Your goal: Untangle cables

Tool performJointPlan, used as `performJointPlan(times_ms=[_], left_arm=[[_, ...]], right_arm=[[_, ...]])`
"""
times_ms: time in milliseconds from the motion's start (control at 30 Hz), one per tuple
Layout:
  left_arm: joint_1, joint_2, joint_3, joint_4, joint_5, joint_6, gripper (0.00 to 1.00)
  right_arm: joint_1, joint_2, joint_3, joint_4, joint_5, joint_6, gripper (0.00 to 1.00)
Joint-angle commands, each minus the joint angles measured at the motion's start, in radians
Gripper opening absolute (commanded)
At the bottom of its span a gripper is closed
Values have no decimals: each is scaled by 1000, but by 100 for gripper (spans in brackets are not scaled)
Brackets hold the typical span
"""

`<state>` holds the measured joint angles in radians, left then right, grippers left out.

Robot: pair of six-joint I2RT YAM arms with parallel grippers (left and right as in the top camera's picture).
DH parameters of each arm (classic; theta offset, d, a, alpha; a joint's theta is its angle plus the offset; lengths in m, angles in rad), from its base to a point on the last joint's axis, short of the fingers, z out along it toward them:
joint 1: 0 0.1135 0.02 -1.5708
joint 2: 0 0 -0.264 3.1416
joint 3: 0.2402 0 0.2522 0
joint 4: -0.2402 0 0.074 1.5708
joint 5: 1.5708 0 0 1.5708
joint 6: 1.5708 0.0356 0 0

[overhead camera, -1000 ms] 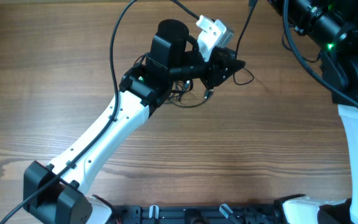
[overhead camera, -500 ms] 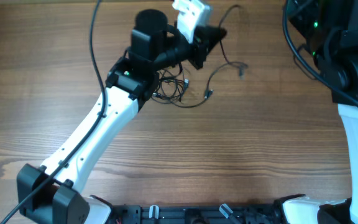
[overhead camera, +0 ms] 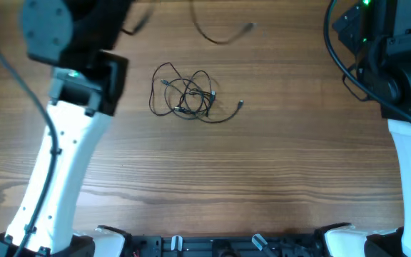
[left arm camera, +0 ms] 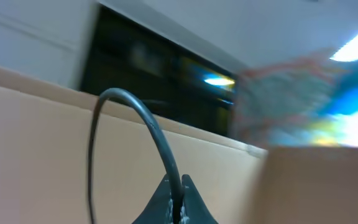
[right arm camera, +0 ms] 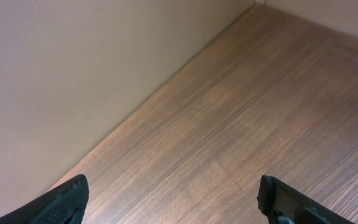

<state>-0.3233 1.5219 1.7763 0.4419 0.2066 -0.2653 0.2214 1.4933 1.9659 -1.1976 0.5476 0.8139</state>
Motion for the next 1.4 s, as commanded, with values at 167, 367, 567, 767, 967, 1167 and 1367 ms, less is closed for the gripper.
performJointPlan(times_ms=[167,367,567,767,967,1167,1367], left_arm=[[502,117,13,-101,-198,-2,4],[685,317,13,-304,-184,-2,4],[599,360,13,-204,132,-92,4],[558,380,13,-211,158,-91,4],[705,500,12,-367,123,-3,5],[843,546,12,-487,-15,60,100],[780,526,12,-520,5,60,100]], right_arm=[[0,7,4,-1,-53,-2,89],[0,7,4,9,-90,0,89],[0,26,4,20,-106,1,89],[0,88,4,14,-132,-2,89],[0,98,4,-18,-132,-3,89],[0,98,4,-45,-144,-28,89],[0,98,4,-48,-162,-30,90]])
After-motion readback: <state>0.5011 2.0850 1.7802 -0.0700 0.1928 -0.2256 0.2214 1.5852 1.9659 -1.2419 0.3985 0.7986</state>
